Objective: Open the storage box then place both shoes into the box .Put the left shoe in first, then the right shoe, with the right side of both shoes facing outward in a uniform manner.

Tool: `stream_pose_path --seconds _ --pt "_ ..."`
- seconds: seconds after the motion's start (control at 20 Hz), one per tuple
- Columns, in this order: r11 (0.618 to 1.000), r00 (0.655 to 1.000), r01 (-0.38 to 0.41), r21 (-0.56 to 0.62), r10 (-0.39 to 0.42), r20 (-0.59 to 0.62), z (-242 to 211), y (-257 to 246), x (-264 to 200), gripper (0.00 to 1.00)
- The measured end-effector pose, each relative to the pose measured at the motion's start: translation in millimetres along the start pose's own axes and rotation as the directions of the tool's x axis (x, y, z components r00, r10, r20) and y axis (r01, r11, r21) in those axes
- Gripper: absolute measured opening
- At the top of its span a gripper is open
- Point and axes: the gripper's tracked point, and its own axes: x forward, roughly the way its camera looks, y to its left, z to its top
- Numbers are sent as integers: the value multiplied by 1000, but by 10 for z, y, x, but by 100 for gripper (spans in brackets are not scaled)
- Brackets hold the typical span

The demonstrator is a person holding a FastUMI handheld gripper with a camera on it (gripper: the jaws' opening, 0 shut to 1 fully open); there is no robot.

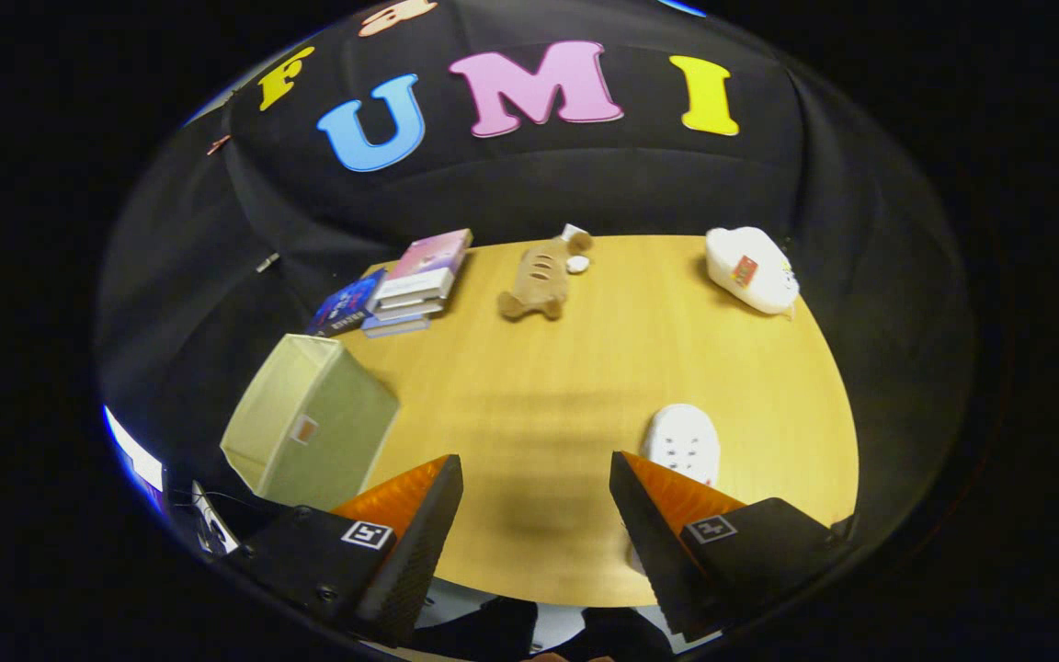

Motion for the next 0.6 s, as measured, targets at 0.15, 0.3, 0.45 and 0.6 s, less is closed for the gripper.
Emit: stream_pose_path --seconds 0.15,0.3,0.45,0.6 --pt "997 996 71 -9 -71 -54 -334 -678 49 99" --pt "995 984 99 -9 -100 -145 -710 -1127 205 99" --pt "994 972 103 -37 -108 -210 -969 -1383 365 99" --pt "995 966 86 -56 -97 -241 -1070 -1489 534 99"
